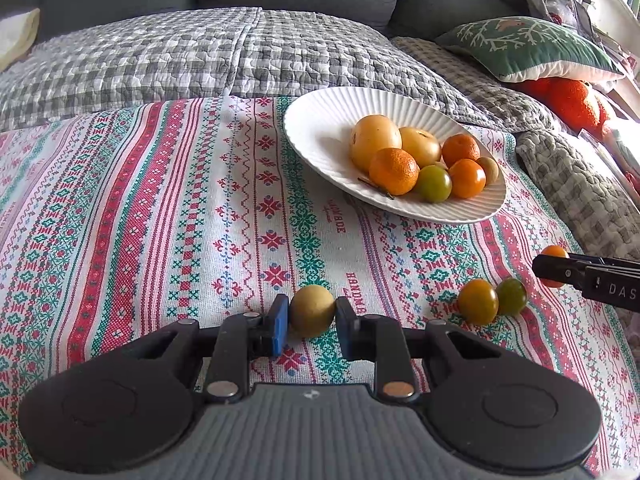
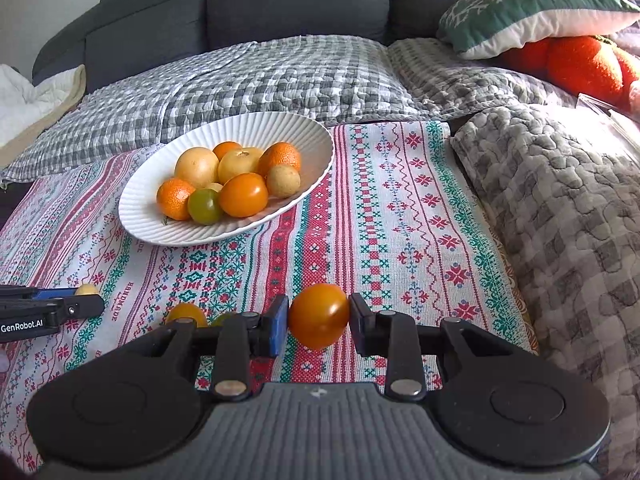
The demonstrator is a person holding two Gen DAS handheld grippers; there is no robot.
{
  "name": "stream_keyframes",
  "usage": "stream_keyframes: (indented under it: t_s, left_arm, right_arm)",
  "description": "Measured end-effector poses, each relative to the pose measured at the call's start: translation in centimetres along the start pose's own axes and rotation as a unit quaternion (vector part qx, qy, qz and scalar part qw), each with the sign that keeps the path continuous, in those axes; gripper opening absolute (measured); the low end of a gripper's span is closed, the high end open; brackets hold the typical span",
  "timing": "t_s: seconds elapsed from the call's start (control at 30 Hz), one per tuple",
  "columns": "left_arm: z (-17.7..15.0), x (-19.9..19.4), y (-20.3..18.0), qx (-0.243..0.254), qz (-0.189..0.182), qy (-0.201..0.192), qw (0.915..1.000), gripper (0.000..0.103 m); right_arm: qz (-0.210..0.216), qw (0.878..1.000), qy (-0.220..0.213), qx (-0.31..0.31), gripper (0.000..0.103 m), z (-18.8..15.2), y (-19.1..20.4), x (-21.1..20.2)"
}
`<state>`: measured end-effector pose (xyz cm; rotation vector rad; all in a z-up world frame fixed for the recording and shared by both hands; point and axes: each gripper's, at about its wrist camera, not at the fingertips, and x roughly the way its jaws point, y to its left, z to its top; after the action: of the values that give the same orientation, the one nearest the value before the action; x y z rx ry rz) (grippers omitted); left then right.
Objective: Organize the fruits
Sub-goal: 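Carry both fruits onto the white plate and open both tools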
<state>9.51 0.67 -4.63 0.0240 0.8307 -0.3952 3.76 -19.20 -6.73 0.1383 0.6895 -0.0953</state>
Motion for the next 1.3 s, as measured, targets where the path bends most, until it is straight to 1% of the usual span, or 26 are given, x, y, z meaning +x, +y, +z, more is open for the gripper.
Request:
stream_keyframes:
  t_s: [0.27, 0.4, 0.53, 0.6, 0.77, 0.93, 1.17, 1.3]
  left_arm:
    - [0.7, -1.6, -0.7, -0.005, -0.021, -0.021, 0.9995, 0.017]
    - [1.4, -2.3, -1.1, -0.017, -0.027, -0.032, 0.9990, 0.017]
    - [2.2, -2.7, -1.8, -0.011, -0.024, -0.041, 0.9988, 0.017]
    - [2.9, -2.4, -1.9, -0.006, -0.021, -0.042, 0.9989, 0.017]
    - [5.0, -1.5, -1.0, -0.031, -0.028, -0.042, 0.9982, 0.017]
    - [7.2, 0.2, -0.4, -0.032, -0.035, -0.041, 0.9980, 0.017]
    - [10.9, 3.4, -0.2, -0.033, -0.049, -0.037, 0.9976, 0.017]
    - [12.3, 5.2, -0.2, -0.030, -0.056, -0.033, 0.9974, 0.017]
  right_arm:
    - [0.032, 0.999, -0.021, 0.028, 0.029, 1.2, 0.2, -1.3]
    - [0.046, 0.998, -0.030, 0.034, 0.029, 1.8, 0.5, -1.8]
    - [0.041, 0.998, -0.039, 0.020, 0.029, 2.5, 1.2, -2.2]
    - [0.042, 0.998, -0.042, 0.023, 0.029, 3.0, 1.4, -2.4]
    - [0.034, 0.998, -0.052, 0.013, 0.029, 3.7, 2.4, -2.1]
    - [0.035, 0.997, -0.054, 0.043, 0.029, 4.8, 2.6, -0.4]
    - [0.029, 0.995, -0.068, 0.063, 0.029, 8.2, 2.2, 2.1]
    - [0.027, 0.996, -0.058, 0.061, 0.029, 9.9, 1.6, 4.0]
